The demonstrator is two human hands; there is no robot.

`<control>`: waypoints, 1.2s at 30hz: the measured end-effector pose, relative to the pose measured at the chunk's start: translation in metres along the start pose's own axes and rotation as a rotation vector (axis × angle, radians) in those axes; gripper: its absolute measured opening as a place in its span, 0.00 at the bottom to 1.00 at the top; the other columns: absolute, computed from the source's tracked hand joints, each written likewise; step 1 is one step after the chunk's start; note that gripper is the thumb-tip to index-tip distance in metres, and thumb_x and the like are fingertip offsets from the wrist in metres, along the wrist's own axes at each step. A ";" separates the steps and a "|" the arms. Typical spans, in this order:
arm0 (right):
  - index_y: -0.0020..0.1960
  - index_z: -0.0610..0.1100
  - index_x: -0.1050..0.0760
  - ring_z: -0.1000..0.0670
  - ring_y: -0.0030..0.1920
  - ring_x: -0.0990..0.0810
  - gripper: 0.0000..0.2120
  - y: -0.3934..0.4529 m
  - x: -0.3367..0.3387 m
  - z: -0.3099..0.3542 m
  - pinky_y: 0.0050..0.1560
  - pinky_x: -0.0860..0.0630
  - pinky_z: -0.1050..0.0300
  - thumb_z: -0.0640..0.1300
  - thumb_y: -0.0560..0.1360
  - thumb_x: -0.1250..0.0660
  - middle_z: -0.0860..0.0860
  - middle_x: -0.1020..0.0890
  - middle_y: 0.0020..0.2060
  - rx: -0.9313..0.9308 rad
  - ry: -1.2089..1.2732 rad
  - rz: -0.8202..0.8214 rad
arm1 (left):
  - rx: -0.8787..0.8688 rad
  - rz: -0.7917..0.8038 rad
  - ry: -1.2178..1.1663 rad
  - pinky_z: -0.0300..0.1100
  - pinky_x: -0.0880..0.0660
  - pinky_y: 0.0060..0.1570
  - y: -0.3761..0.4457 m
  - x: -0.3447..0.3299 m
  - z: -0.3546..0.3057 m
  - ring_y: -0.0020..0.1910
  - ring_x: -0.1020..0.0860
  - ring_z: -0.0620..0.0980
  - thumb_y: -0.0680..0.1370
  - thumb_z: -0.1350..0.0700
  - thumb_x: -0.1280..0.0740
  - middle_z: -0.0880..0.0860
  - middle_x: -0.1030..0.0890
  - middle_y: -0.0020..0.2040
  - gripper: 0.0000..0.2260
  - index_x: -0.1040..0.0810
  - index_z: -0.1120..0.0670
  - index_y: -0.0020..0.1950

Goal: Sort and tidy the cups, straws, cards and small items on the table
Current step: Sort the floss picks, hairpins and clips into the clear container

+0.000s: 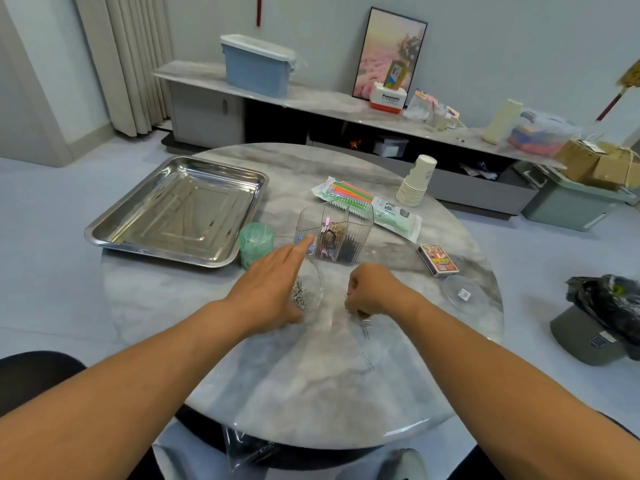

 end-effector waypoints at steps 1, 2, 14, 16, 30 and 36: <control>0.44 0.36 0.19 0.45 0.42 0.14 0.02 0.000 0.007 -0.002 0.46 0.15 0.49 0.33 0.71 0.29 0.41 0.15 0.41 -0.028 0.177 -0.019 | 0.006 -0.004 -0.003 0.43 0.35 0.67 0.000 0.000 0.000 0.74 0.36 0.51 0.64 0.49 0.20 0.49 0.38 0.77 0.60 0.60 0.43 0.82; 0.43 0.35 0.19 0.45 0.38 0.14 0.02 -0.001 0.014 -0.001 0.45 0.14 0.49 0.31 0.71 0.28 0.40 0.15 0.38 -0.045 0.338 -0.033 | 0.008 -0.006 -0.003 0.44 0.35 0.67 0.001 -0.001 -0.002 0.74 0.36 0.51 0.64 0.49 0.20 0.49 0.38 0.77 0.60 0.60 0.43 0.82; 0.46 0.41 0.16 0.48 0.38 0.13 0.05 0.003 0.030 0.015 0.46 0.15 0.51 0.33 0.75 0.28 0.45 0.14 0.40 0.114 0.356 -0.130 | 0.027 0.028 -0.055 0.46 0.36 0.70 0.002 0.000 -0.010 0.77 0.38 0.52 0.66 0.48 0.20 0.51 0.40 0.79 0.59 0.62 0.43 0.82; 0.54 0.44 0.15 0.49 0.48 0.14 0.10 0.005 0.022 -0.004 0.55 0.18 0.54 0.36 0.77 0.31 0.48 0.13 0.50 0.141 0.097 -0.034 | 0.025 0.036 -0.055 0.46 0.36 0.70 0.002 0.002 -0.011 0.76 0.38 0.52 0.65 0.49 0.20 0.51 0.39 0.79 0.60 0.61 0.44 0.82; 0.55 0.48 0.24 0.50 0.47 0.24 0.21 -0.025 -0.018 -0.039 0.48 0.23 0.53 0.51 0.67 0.20 0.53 0.22 0.49 0.363 -0.368 0.231 | -0.004 0.060 -0.048 0.47 0.35 0.70 -0.002 0.001 -0.017 0.77 0.38 0.53 0.65 0.48 0.18 0.51 0.40 0.79 0.60 0.59 0.46 0.82; 0.50 0.45 0.21 0.48 0.44 0.24 0.10 -0.024 -0.021 -0.026 0.41 0.25 0.55 0.38 0.70 0.26 0.51 0.21 0.45 0.329 -0.403 0.225 | -0.020 0.053 -0.038 0.44 0.37 0.71 -0.008 -0.001 -0.021 0.77 0.39 0.52 0.65 0.48 0.18 0.51 0.41 0.80 0.60 0.59 0.47 0.83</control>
Point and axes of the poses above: each hand's wrist, its own y-axis towards the middle knuckle, its own x-axis out of the back of the hand, z = x × y, the point moved 2 cm from there along y, towards the middle knuckle
